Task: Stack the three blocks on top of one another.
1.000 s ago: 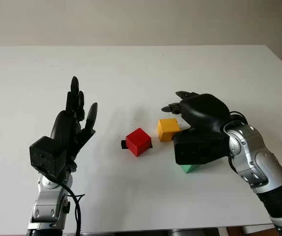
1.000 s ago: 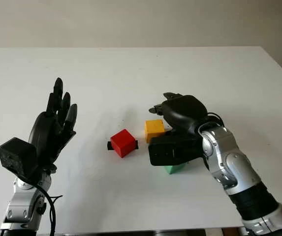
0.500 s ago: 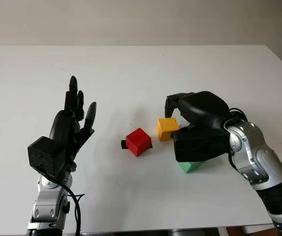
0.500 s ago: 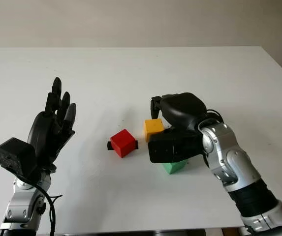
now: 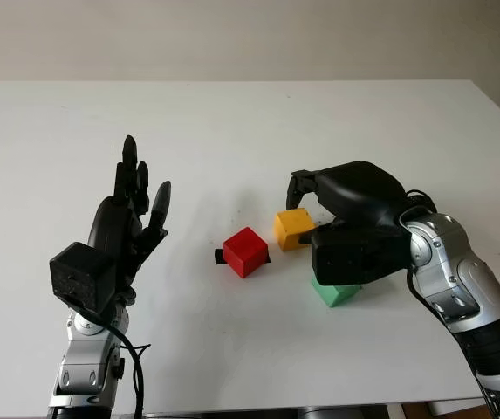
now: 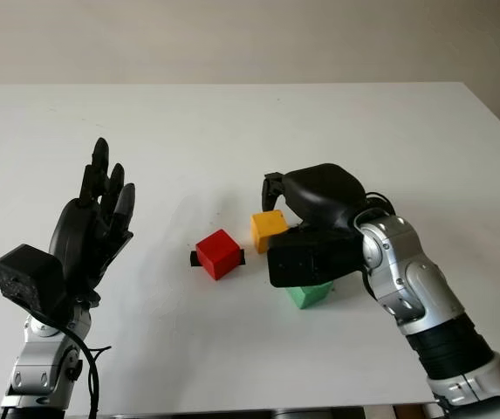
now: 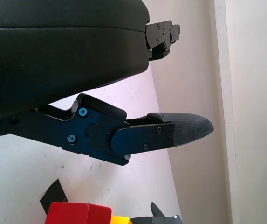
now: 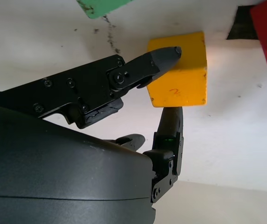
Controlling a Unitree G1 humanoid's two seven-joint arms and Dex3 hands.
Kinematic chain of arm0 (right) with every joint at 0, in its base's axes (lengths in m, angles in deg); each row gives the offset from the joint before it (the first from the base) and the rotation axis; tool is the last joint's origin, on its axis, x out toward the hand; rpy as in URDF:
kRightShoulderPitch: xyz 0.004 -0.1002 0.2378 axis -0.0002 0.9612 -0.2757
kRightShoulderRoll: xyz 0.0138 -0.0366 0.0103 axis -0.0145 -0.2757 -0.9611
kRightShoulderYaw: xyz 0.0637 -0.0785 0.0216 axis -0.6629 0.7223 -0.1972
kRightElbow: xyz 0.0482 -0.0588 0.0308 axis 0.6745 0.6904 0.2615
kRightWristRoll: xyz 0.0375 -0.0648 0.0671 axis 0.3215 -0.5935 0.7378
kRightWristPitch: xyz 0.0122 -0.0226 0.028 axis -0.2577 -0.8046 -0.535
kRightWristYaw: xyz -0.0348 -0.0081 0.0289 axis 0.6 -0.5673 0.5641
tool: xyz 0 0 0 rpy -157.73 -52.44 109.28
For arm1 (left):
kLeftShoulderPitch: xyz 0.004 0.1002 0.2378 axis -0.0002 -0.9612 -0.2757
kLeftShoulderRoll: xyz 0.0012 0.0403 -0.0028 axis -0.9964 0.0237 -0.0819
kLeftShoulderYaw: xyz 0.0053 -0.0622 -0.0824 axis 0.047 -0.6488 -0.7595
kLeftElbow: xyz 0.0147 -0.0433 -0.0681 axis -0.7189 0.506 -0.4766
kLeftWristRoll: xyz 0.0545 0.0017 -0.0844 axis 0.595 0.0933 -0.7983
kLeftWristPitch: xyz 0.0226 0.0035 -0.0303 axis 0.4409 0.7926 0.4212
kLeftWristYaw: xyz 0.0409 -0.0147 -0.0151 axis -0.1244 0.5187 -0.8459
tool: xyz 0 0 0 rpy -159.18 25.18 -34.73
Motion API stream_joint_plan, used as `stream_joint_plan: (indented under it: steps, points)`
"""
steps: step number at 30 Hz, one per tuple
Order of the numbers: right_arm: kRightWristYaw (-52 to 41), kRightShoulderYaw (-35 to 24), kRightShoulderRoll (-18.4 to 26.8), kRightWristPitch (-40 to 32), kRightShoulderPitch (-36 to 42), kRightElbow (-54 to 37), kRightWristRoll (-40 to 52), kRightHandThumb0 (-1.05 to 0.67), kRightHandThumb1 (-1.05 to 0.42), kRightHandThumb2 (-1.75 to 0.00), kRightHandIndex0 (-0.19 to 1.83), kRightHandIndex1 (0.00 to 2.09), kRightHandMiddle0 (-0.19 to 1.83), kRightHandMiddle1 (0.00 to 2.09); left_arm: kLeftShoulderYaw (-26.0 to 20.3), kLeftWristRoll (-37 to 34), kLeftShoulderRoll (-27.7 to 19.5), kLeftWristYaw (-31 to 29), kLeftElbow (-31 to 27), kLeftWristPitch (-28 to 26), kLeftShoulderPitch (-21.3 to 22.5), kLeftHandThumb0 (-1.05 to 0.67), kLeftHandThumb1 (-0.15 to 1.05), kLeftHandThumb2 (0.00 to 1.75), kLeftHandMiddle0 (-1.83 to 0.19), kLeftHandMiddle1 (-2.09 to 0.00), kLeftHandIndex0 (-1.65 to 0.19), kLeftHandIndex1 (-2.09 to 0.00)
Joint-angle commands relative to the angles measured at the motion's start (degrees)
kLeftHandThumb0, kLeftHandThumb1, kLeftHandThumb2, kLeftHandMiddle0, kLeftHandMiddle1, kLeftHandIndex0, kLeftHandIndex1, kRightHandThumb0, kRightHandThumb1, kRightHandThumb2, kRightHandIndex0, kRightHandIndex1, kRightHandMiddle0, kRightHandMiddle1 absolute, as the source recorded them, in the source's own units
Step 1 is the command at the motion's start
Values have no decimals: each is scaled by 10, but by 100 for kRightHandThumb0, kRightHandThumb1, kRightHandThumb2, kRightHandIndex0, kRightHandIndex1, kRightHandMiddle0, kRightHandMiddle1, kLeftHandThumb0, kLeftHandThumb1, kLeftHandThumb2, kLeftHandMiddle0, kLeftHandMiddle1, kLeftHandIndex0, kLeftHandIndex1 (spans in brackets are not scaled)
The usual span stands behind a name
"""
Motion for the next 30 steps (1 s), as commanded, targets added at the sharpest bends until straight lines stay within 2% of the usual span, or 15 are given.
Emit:
stream_joint_plan:
  steps: [1,9,21,26,30]
  points:
    - [6,-17,-4,2,-14,3,15,-40,-100,-6,41,7,36,131,1,2,1,2,-2,2,5,-68,105,51,10,-6,15,-6]
    - [12,-59,-9,1,-40,11,81,-38,-97,-5,43,6,34,154,0,-3,-2,-3,-2,3,3,-66,105,50,11,-5,15,-5]
    - [-49,-119,0,-73,-102,-24,181,-34,-95,-5,39,4,37,143,-3,-7,-3,-7,-5,2,1,-66,105,50,10,-6,14,-6]
    - [-79,-129,-1,-90,-118,-29,225,-36,-94,-5,40,5,39,142,-3,-9,-4,-8,-9,-2,0,-68,105,50,10,-5,15,-6]
    - [-112,-126,-10,-104,-131,-20,271,-37,-95,-5,36,3,39,146,-5,-10,-3,-6,-15,-11,0,-75,105,49,10,-5,15,-5]
